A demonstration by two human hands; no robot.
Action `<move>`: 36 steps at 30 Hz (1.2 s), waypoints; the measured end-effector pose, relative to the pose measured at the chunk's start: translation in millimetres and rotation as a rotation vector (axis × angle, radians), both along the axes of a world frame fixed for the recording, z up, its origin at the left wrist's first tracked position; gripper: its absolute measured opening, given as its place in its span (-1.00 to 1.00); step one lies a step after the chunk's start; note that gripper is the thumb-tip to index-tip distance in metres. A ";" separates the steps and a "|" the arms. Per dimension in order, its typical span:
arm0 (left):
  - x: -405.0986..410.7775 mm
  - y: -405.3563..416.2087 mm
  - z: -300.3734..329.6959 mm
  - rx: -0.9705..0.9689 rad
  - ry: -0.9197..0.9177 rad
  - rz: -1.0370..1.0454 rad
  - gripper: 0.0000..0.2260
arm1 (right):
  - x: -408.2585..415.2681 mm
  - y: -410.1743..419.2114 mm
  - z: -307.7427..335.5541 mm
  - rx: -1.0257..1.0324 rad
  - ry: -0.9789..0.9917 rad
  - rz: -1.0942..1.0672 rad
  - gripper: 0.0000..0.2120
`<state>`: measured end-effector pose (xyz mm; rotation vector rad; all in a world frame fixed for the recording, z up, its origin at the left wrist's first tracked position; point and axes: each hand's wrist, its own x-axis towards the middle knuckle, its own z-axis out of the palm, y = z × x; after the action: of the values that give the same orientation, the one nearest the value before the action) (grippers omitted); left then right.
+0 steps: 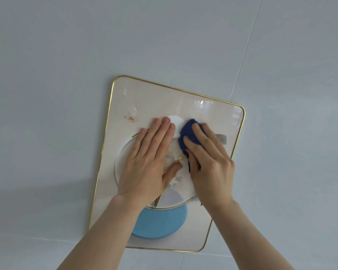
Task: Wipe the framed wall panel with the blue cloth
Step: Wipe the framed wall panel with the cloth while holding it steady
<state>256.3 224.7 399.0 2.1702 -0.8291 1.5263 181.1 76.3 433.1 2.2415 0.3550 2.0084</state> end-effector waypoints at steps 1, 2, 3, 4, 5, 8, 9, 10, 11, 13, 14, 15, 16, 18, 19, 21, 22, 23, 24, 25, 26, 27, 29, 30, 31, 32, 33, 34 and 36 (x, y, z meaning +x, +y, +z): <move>-0.3 0.5 0.4 0.001 0.000 -0.011 -0.25 | -2.6 0.1 -10.9 0.001 0.007 -0.006 -0.81; -0.9 1.3 0.8 0.001 0.003 -0.021 -0.25 | -5.6 0.3 -21.4 -0.005 0.014 -0.015 -0.81; -1.4 2.4 1.1 0.001 0.008 -0.029 -0.25 | -8.9 1.3 -29.8 -0.008 0.020 -0.024 -0.79; -2.2 3.6 1.6 -0.001 0.013 -0.037 -0.24 | -11.9 2.8 -35.5 -0.006 0.029 -0.031 -0.73; -3.6 5.0 2.3 -0.001 0.017 -0.045 -0.23 | -14.1 3.9 -37.9 -0.002 0.041 -0.037 -0.68; -8.9 8.2 5.5 0.009 0.039 -0.072 -0.21 | -17.0 6.2 -33.7 0.001 0.065 -0.071 -0.73; -11.7 9.8 6.5 0.012 0.053 -0.084 -0.18 | -18.9 7.7 -31.7 0.001 0.078 -0.074 -0.74; -15.3 11.7 7.5 0.018 0.067 -0.096 -0.15 | -21.6 9.4 -29.4 0.000 0.099 -0.075 -0.75; -19.8 14.1 8.4 0.027 0.077 -0.104 -0.12 | -24.7 11.3 -27.1 -0.002 0.121 -0.073 -0.76; -29.8 22.1 9.6 0.028 0.055 -0.109 -0.11 | -30.3 15.9 -23.0 0.009 0.165 -0.071 -0.78; -34.1 28.0 9.4 0.008 0.027 -0.110 -0.14 | -32.3 18.7 -21.2 0.041 0.182 -0.063 -0.79; -37.0 35.4 9.3 -0.030 0.006 -0.113 -0.16 | -34.0 21.6 -20.0 0.109 0.189 -0.032 -0.79; -38.0 44.2 9.6 -0.084 0.007 -0.117 -0.16 | -35.9 25.4 -18.6 0.215 0.198 0.020 -0.79; -33.0 64.4 11.2 -0.200 0.068 -0.108 -0.09 | -39.6 35.9 -15.2 0.446 0.211 0.156 -0.76; -27.6 75.0 11.8 -0.244 0.105 -0.095 -0.05 | -41.1 43.8 -11.7 0.502 0.200 0.194 -0.75; -13.8 93.3 11.8 -0.281 0.161 -0.072 0.04 | -41.7 63.3 -3.6 0.463 0.159 0.217 -0.73; -7.0 100.2 11.3 -0.275 0.190 -0.067 0.08 | -38.4 72.8 0.8 0.390 0.135 0.225 -0.73; -0.8 105.3 10.5 -0.255 0.225 -0.067 0.13 | -33.4 81.1 5.6 0.299 0.120 0.226 -0.75; 4.2 108.4 9.4 -0.228 0.259 -0.069 0.18 | -27.2 88.1 10.4 0.202 0.114 0.213 -0.78; 8.3 110.0 8.4 -0.198 0.283 -0.069 0.23 | -20.4 93.8 14.9 0.113 0.116 0.189 -0.80; 11.6 110.7 7.4 -0.169 0.292 -0.064 0.26 | -12.9 97.6 18.8 0.036 0.123 0.158 -0.81; 14.4 111.0 6.4 -0.145 0.291 -0.056 0.28 | -5.2 99.4 22.5 -0.031 0.133 0.125 -0.81; 17.9 111.5 5.5 -0.126 0.290 -0.038 0.29 | 9.4 100.6 29.8 -0.148 0.160 0.067 -0.79; 19.9 112.0 5.0 -0.127 0.290 -0.034 0.28 | 16.9 100.8 32.7 -0.204 0.172 0.047 -0.78; 22.1 112.5 4.0 -0.131 0.287 -0.034 0.27 | 24.0 100.9 35.0 -0.258 0.178 0.030 -0.78; 24.7 112.6 2.9 -0.136 0.280 -0.043 0.26 | 30.2 101.1 36.4 -0.301 0.177 0.019 -0.78; 27.3 112.7 1.9 -0.141 0.274 -0.057 0.25 | 35.0 101.2 36.6 -0.326 0.170 0.011 -0.79; 29.6 112.9 1.0 -0.144 0.270 -0.071 0.24 | 37.8 101.2 36.2 -0.333 0.163 0.009 -0.81; 33.5 113.5 -0.7 -0.149 0.264 -0.089 0.24 | 38.1 100.4 36.1 -0.349 0.144 0.001 -0.81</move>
<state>289.8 338.2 398.3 2.1341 -0.6913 1.1864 219.2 176.7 469.2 2.1638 0.6635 1.6348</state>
